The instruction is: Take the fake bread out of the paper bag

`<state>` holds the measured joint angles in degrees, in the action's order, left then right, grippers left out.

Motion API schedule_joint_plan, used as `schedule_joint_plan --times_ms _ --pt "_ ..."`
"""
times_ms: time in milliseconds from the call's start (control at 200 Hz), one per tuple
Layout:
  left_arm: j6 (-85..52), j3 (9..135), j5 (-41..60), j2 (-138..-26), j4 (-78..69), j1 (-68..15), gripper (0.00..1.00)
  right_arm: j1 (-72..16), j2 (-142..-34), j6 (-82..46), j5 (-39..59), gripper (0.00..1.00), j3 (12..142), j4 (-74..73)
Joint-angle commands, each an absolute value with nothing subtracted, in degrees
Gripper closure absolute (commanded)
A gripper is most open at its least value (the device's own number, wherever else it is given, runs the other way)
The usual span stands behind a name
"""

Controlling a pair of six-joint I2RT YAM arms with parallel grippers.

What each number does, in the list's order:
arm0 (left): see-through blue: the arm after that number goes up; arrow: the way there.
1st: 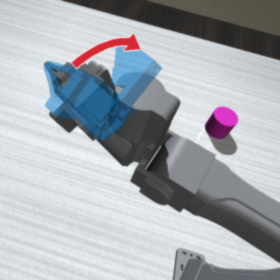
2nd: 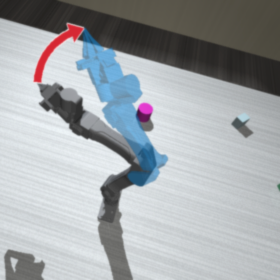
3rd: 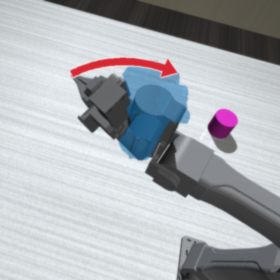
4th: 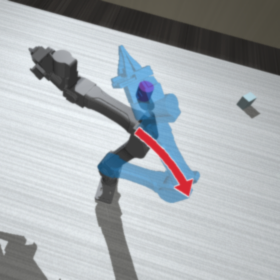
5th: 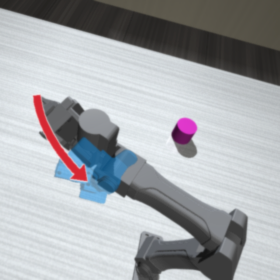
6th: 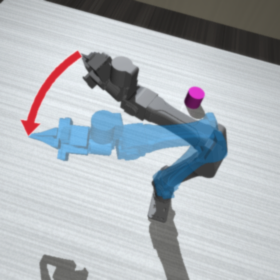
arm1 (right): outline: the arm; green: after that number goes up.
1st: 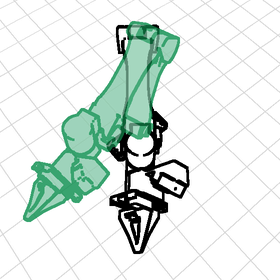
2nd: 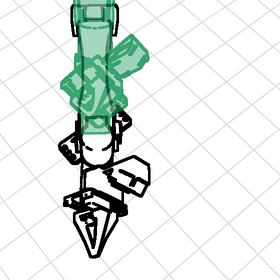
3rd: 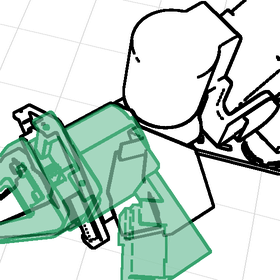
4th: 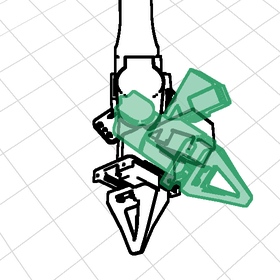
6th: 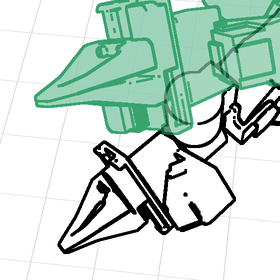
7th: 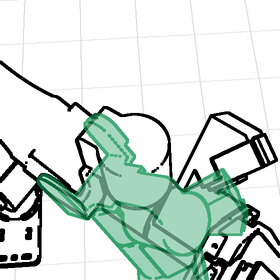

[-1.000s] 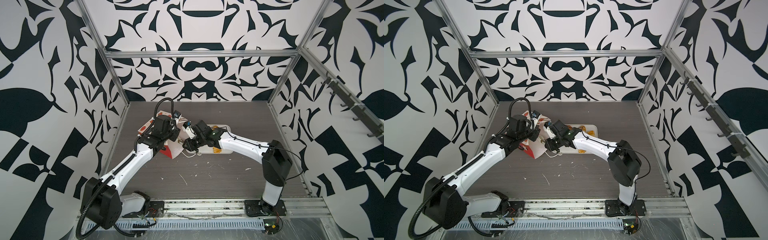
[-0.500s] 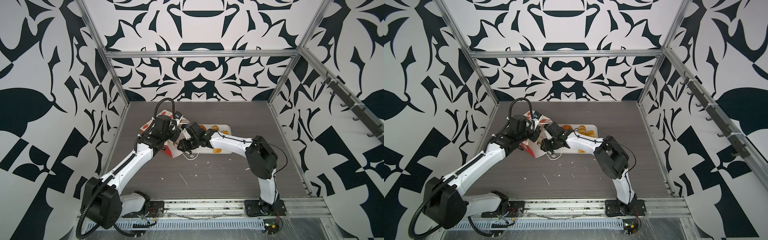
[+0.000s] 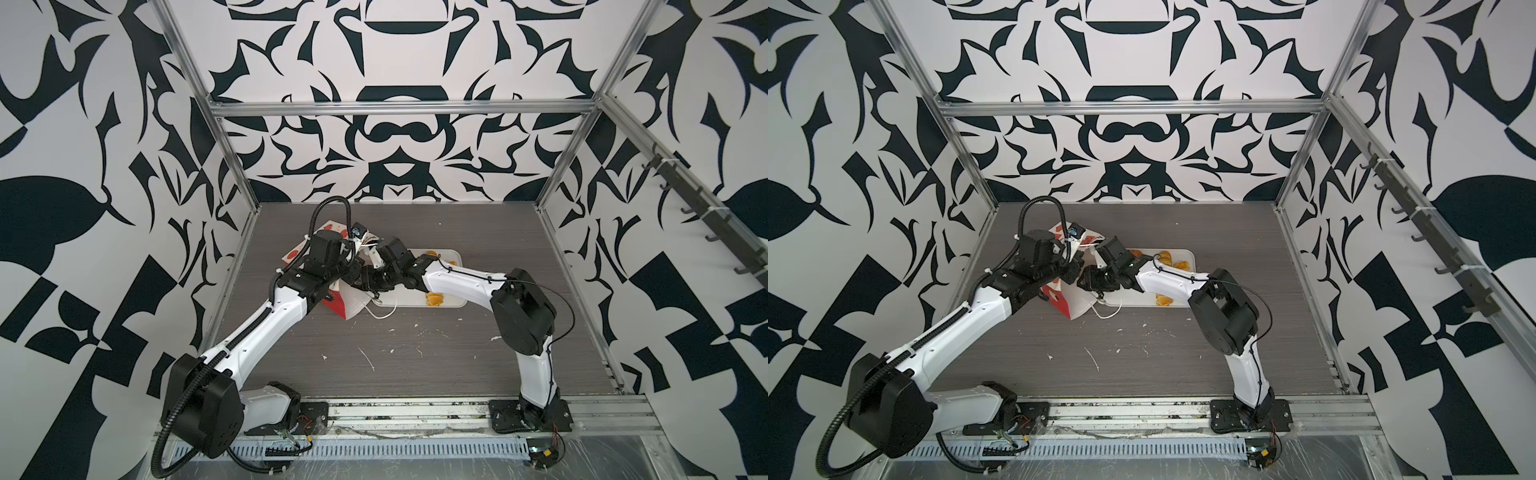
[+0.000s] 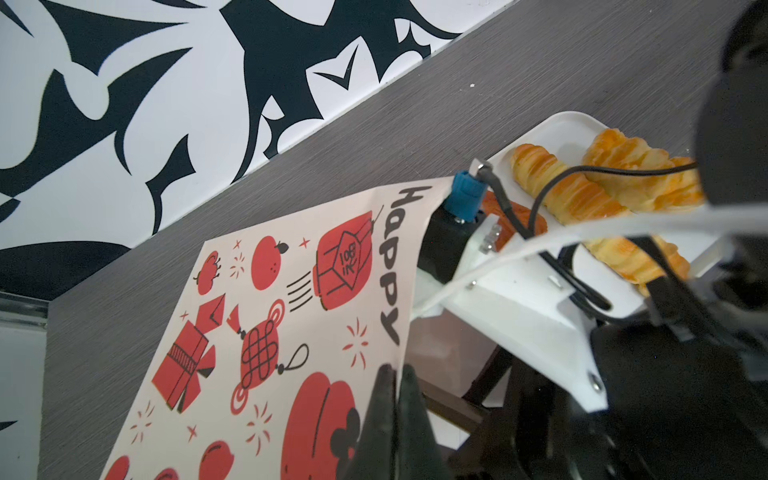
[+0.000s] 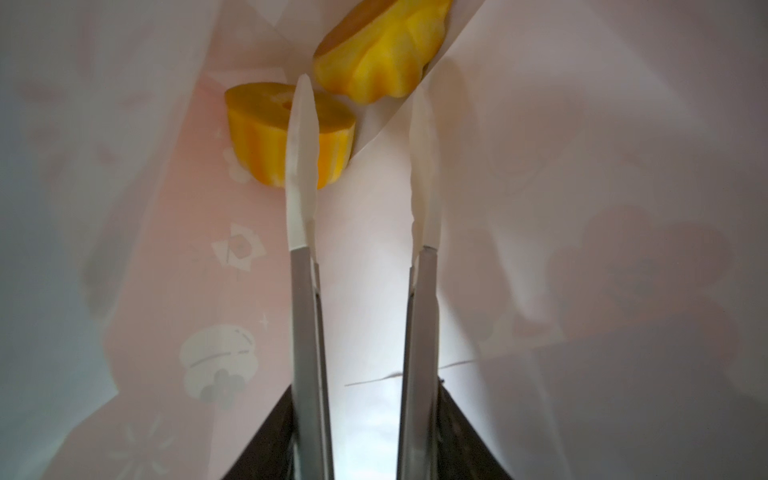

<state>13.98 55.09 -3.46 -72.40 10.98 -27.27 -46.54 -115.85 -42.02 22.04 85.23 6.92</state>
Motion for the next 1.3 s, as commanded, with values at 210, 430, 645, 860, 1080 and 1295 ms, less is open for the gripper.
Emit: schedule_joint_plan --times_ms 210,430,645,860,1080,1295 --pt "13.71 53.96 -1.05 -72.16 11.16 -27.73 1.0 -46.0 -117.66 -44.82 23.42 0.5 88.55 2.47" --pt "13.45 53.53 -1.12 -71.81 10.81 -28.12 1.0 -46.01 -118.48 -46.39 25.45 0.5 88.75 -0.63" --pt "13.1 53.63 -1.14 -71.94 10.47 -28.56 1.0 -46.13 -119.22 -47.21 26.05 0.5 89.05 -2.06" --pt "12.81 54.4 -1.46 -72.51 10.28 -29.18 1.0 -46.41 -120.36 -47.66 25.61 0.51 90.09 -2.42" --pt "12.75 54.22 -1.88 -72.25 10.28 -29.36 1.0 -46.41 -121.46 -47.99 24.46 0.57 90.79 -2.27" --pt "12.83 53.26 -3.15 -71.04 10.55 -29.36 1.0 -46.41 -119.61 -47.18 22.28 0.66 89.05 -1.73"
